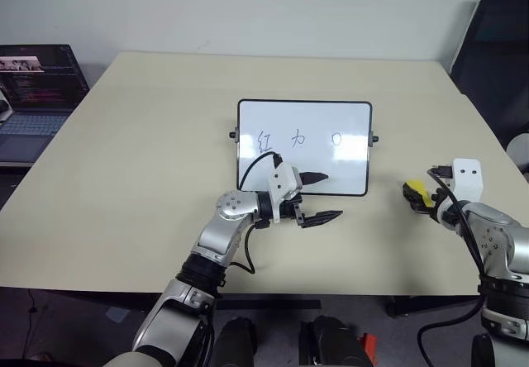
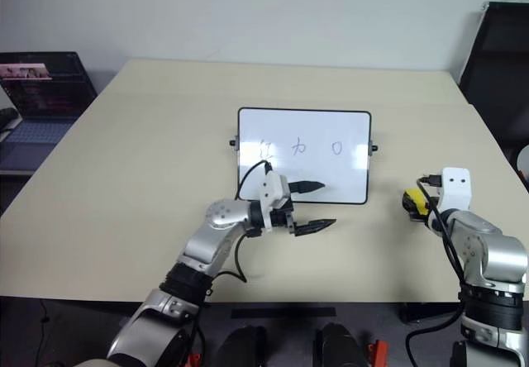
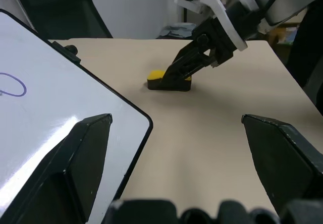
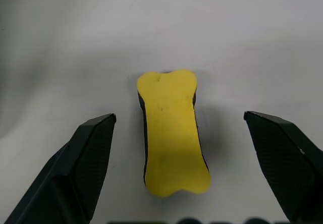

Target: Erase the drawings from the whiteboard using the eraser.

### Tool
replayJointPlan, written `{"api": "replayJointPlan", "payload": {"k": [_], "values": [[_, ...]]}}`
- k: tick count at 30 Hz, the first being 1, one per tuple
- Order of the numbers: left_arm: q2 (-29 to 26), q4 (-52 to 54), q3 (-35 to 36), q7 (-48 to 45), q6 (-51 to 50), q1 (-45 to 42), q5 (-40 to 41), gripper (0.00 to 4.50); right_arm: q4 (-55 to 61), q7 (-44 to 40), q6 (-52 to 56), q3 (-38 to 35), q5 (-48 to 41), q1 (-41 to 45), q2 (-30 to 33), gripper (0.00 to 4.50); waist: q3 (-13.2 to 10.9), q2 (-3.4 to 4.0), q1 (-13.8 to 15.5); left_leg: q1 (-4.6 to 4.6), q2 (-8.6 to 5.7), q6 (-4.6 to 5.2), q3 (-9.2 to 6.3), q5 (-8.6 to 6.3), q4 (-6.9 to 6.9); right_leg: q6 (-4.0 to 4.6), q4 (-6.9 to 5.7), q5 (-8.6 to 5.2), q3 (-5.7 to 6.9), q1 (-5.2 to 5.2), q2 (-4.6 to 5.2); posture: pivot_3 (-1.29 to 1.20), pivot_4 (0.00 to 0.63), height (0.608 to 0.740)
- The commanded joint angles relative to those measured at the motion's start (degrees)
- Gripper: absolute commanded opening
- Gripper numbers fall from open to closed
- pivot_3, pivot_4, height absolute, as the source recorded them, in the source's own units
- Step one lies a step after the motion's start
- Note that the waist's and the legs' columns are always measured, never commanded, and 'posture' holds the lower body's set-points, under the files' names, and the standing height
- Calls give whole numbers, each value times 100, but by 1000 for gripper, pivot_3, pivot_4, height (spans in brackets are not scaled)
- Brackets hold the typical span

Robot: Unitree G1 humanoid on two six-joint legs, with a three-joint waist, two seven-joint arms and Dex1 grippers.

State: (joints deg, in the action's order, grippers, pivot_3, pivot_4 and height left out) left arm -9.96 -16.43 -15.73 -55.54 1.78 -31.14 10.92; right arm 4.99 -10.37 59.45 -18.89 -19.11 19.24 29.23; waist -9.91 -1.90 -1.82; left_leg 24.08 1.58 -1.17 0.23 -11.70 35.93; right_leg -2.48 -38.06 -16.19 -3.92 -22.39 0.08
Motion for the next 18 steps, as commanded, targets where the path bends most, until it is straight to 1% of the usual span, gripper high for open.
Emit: {"api": "replayJointPlan", "payload": {"k": [1, 10, 13, 18], "values": [[28, 155, 31, 57, 110, -2, -24, 4500, -105, -83, -261, -35, 78, 137, 128, 4468, 0, 0, -2, 0, 0, 0, 0, 0, 0, 0, 0, 0, 0, 0, 0, 0, 150, 740], [48, 250, 163, 199, -54, -89, 60, 4500, -261, -124, -363, 0, 179, 262, 81, 4468, 0, 1, -5, -2, 1, 0, 0, 0, 1, -1, -2, 1, -1, 0, -1, 0, 150, 740], [49, 242, 163, 219, -65, -118, 66, 4500, -267, -117, -363, -23, 173, 311, 47, 3857, 0, 1, -5, -2, 1, 0, 0, 0, 1, -1, -2, 1, 0, 0, -1, 0, 150, 740], [41, 249, 193, 255, -131, -156, 115, 4500, -277, -82, -247, -171, 84, 369, -74, 2144, 0, 1, -5, -2, 1, 0, 0, 0, 2, -1, -3, 1, 0, 0, -1, 0, 150, 740]]}}
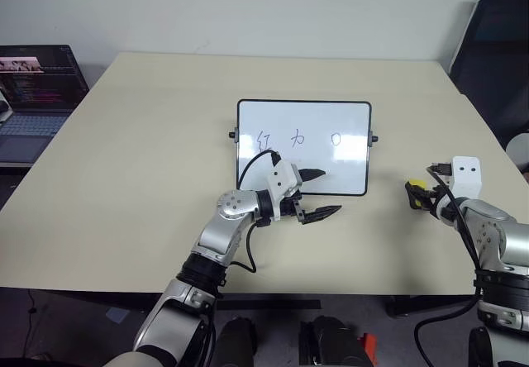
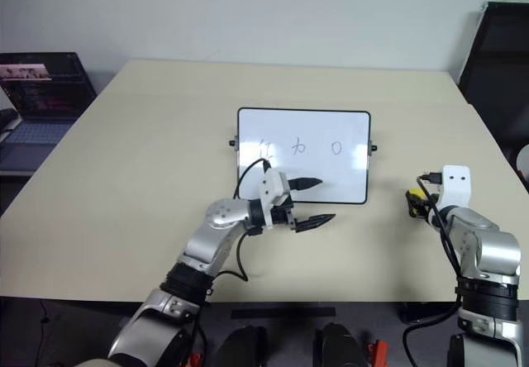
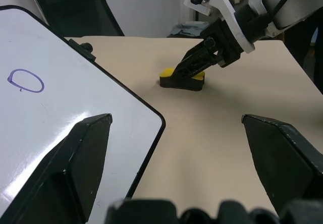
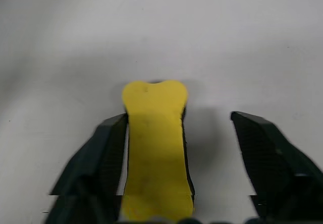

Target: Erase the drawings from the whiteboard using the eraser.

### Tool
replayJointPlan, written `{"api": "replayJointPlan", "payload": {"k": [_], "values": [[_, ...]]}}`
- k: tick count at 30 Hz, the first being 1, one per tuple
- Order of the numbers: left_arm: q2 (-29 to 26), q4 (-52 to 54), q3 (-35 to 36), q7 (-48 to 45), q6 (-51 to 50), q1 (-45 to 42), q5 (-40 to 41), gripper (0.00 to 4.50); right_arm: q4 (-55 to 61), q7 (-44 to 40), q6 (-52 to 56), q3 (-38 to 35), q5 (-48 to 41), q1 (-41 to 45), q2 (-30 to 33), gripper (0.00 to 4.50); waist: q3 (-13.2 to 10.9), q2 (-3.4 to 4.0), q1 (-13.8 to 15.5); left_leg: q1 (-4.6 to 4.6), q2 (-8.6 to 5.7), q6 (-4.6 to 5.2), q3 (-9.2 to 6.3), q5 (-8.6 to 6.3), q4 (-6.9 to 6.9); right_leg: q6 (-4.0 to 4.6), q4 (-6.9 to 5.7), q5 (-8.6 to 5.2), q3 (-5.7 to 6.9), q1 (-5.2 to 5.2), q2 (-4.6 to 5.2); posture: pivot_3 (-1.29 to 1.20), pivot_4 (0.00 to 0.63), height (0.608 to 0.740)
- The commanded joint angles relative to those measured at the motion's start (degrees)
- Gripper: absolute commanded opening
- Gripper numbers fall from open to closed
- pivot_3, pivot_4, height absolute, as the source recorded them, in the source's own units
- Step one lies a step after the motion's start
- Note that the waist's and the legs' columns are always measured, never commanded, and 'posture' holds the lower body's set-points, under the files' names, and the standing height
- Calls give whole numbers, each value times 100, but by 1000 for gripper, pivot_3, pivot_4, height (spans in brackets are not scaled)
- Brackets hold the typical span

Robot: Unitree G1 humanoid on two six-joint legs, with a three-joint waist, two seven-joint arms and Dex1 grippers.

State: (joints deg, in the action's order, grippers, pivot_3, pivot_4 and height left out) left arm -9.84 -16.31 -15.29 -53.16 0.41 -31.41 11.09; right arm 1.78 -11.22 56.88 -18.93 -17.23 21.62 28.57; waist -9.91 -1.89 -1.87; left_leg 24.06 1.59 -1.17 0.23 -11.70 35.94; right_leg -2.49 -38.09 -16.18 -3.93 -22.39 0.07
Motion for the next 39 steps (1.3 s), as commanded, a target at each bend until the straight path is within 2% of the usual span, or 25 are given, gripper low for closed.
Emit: {"api": "replayJointPlan", "payload": {"k": [1, 4, 6, 24, 29, 34, 39], "values": [[18, 226, 153, 17, 6, -141, 101, 4500, 33, 18, 44, -202, -118, 142, -32, 1787, 0, 0, 0, 0, 0, 0, 0, 0, 0, 0, 0, 0, 0, 0, 0, 0, 150, 740], [-8, 184, 167, 15, 18, -173, 101, 4500, 0, 40, 90, -262, -156, 160, -67, 813, 0, 0, 0, 0, 0, 0, 0, 0, 0, 0, 0, 0, 0, 0, 0, 0, 150, 740], [-24, 159, 179, 16, 24, -199, 97, 4500, -22, 74, 152, -322, -200, 180, -103, 616, 0, 0, 0, 0, 0, 0, 0, 0, 0, 0, 0, 1, 0, 1, 0, 0, 150, 740], [-17, 114, 193, -2, 23, -222, 63, 4500, -53, 156, 171, -238, -123, 93, -35, 386, 1, 1, 1, -1, 0, 0, 0, 0, 2, 2, -1, 3, 0, 2, 0, 0, 150, 740], [-22, 134, 193, 0, 14, -207, 65, 4500, -43, 187, 161, -254, -120, 62, -75, 1932, 1, 1, 3, -1, 0, 0, -1, 0, 2, 2, 0, 4, 2, 3, 0, 0, 150, 740], [-35, 153, 189, -1, 9, -189, 63, 4500, -110, 228, 185, -256, -111, 111, -100, 3710, 1, 1, 0, -2, 0, 0, 1, 0, 2, 20, -1, 14, 0, 3, 0, 0, 150, 740], [-36, 132, 194, 0, 27, -199, 59, 4500, -140, 247, 201, -263, -126, 137, -139, 3710, 1, 1, 0, -2, 0, 0, 1, 0, 2, 21, -1, 15, 0, 3, 0, 0, 150, 740]]}}
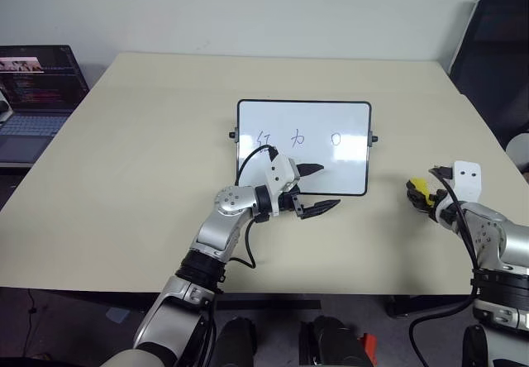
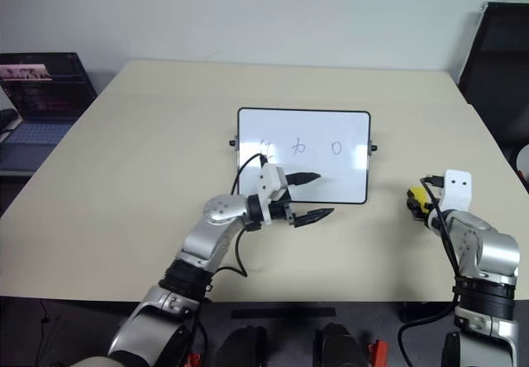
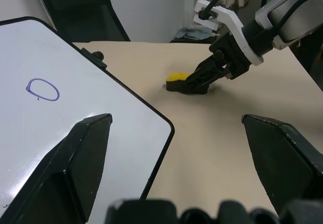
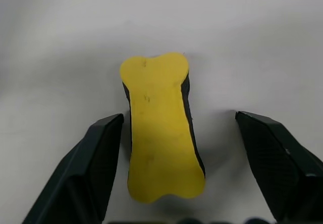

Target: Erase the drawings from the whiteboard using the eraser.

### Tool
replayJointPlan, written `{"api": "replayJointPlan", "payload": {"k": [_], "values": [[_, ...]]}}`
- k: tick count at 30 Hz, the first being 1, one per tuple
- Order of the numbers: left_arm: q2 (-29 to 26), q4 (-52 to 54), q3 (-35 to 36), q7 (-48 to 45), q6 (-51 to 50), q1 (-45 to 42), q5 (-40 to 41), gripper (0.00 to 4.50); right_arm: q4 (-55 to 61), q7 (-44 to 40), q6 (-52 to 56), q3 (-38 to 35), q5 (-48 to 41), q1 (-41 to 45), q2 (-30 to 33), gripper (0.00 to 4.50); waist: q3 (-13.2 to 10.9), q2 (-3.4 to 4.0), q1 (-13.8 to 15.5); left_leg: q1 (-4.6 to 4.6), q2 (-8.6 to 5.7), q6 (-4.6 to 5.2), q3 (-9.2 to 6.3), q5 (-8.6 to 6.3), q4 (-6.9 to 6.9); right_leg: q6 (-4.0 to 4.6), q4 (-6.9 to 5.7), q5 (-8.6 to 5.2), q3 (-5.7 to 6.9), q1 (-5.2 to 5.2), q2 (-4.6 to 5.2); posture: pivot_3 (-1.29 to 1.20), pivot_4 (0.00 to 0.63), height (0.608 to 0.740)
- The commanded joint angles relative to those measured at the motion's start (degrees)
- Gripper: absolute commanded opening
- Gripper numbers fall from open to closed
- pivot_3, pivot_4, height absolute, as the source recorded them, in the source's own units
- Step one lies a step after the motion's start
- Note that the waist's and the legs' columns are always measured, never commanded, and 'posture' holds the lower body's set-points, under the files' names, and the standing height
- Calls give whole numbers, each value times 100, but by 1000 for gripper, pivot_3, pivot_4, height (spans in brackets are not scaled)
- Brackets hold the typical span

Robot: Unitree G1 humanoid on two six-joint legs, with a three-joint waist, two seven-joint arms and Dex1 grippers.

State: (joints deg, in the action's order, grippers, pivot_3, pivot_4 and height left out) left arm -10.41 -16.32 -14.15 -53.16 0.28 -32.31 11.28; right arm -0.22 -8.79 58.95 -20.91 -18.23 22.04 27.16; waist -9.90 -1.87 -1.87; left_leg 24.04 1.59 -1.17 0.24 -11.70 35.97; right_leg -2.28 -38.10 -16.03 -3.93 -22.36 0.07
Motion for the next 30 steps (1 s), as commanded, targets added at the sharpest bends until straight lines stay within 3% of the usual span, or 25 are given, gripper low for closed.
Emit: {"api": "replayJointPlan", "payload": {"k": [1, 9, 12, 18, 30], "values": [[18, 130, 82, -1, 42, -110, 39, 4500, 50, 9, -14, -63, -22, 97, -1, 3710, 0, 0, 0, 0, 0, 0, 0, 0, 0, 0, 0, 0, 0, 0, 0, 0, 150, 740], [8, 160, 80, 4, 44, -80, 41, 4500, -38, 26, -104, -100, -36, 182, -49, 3710, 0, 0, -2, -1, 0, 0, 0, 0, 0, 0, -1, 0, 0, 0, 0, 0, 150, 740], [17, 165, 73, 12, 46, -73, 38, 4500, -66, 6, -175, -90, -29, 221, -68, 3129, 0, 0, -1, -1, 0, 0, 0, 0, 0, 0, -1, 0, 0, 0, 0, 0, 150, 740], [16, 194, 70, 22, 46, -45, 37, 4500, -89, 2, -206, -94, -52, 295, -101, 1141, 0, 0, -1, -1, 0, 0, 0, 0, 0, 1, -1, 1, 0, 0, 0, 0, 150, 740], [25, 212, 54, 31, 36, -27, 26, 4500, -29, 18, -183, -107, -64, 345, -117, 1123, 0, 0, -1, -1, 0, 0, 0, 0, 0, 2, -1, 1, 0, 0, 0, 0, 150, 740]]}}
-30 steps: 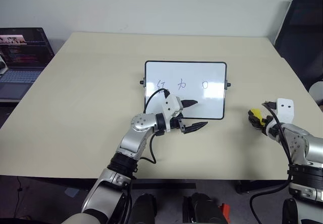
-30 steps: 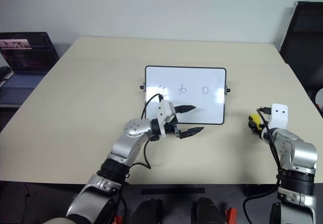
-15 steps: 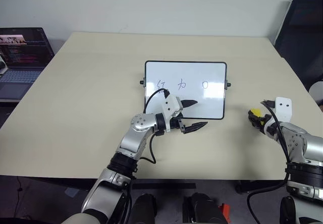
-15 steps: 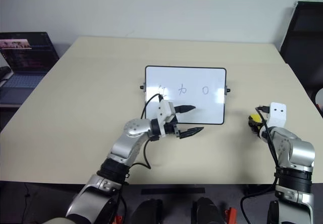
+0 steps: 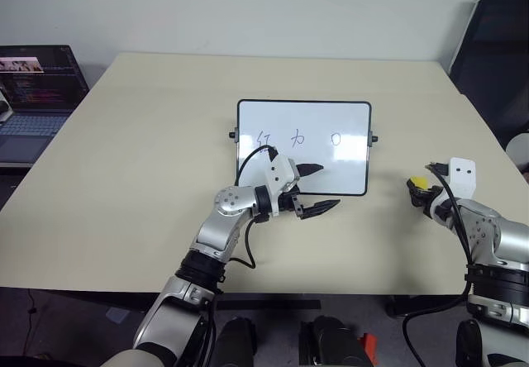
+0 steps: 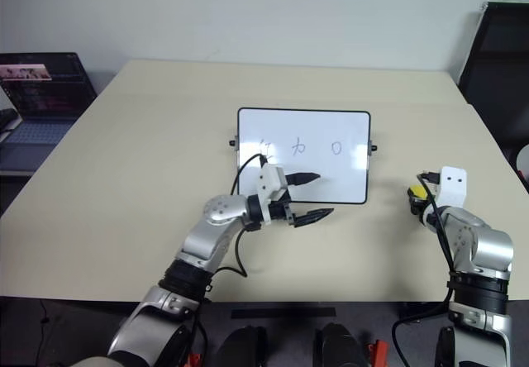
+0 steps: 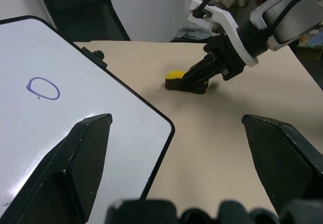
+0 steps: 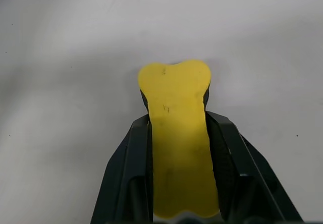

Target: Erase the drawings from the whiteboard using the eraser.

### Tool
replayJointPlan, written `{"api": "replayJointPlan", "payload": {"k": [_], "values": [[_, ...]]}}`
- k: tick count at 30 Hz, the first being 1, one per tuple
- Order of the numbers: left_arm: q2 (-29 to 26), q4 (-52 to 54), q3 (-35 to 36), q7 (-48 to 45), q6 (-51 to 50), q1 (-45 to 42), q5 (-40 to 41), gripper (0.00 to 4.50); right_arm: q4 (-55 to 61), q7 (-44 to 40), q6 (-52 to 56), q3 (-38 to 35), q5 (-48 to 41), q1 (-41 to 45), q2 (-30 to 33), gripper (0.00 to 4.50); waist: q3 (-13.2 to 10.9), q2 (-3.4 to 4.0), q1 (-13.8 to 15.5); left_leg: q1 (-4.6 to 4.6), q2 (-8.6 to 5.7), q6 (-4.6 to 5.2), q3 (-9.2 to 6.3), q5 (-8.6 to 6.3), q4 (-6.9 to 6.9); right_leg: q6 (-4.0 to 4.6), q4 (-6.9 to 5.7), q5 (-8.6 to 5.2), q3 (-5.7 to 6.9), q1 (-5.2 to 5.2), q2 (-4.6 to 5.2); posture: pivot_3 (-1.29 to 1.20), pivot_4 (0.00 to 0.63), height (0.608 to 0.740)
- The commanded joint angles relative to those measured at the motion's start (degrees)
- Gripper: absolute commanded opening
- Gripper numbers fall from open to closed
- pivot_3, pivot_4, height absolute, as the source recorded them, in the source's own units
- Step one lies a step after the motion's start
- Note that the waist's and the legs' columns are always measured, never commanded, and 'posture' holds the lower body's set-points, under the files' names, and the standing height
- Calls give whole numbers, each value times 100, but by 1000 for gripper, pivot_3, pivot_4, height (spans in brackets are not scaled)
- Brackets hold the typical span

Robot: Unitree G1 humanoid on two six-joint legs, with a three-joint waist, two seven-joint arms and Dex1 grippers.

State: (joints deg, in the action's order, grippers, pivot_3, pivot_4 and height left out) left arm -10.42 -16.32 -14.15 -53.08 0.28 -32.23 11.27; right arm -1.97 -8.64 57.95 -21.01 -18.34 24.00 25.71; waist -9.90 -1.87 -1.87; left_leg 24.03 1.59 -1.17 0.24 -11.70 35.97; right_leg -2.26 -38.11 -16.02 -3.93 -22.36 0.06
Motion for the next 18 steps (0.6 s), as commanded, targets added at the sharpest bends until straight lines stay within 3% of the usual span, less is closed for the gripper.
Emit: {"api": "replayJointPlan", "payload": {"k": [1, 10, 18], "values": [[23, 217, 55, 27, 33, -32, 25, 4500, 155, 8, -72, -97, -51, 154, 32, 1123, 0, 0, 0, 0, 0, 0, 0, 0, 0, 0, 0, 0, 0, 0, 0, 0, 150, 740], [-111, 242, 292, 1056, -43, 138, -439, 4500, 1019, -5, -819, 567, 444, 420, 297, 1123, -1, 3, -15, -2, 1, 0, -2, 0, 0, -2, -2, -1, -2, -1, -1, 0, 150, 740], [18, 332, 330, 1944, -134, 325, -853, 4500, 1007, -148, -1853, 1131, 805, 876, 212, 1123, -1, 2, 7, 0, 1, 0, -2, 0, 0, 0, 0, 1, 1, -1, 1, 0, 150, 740]]}}
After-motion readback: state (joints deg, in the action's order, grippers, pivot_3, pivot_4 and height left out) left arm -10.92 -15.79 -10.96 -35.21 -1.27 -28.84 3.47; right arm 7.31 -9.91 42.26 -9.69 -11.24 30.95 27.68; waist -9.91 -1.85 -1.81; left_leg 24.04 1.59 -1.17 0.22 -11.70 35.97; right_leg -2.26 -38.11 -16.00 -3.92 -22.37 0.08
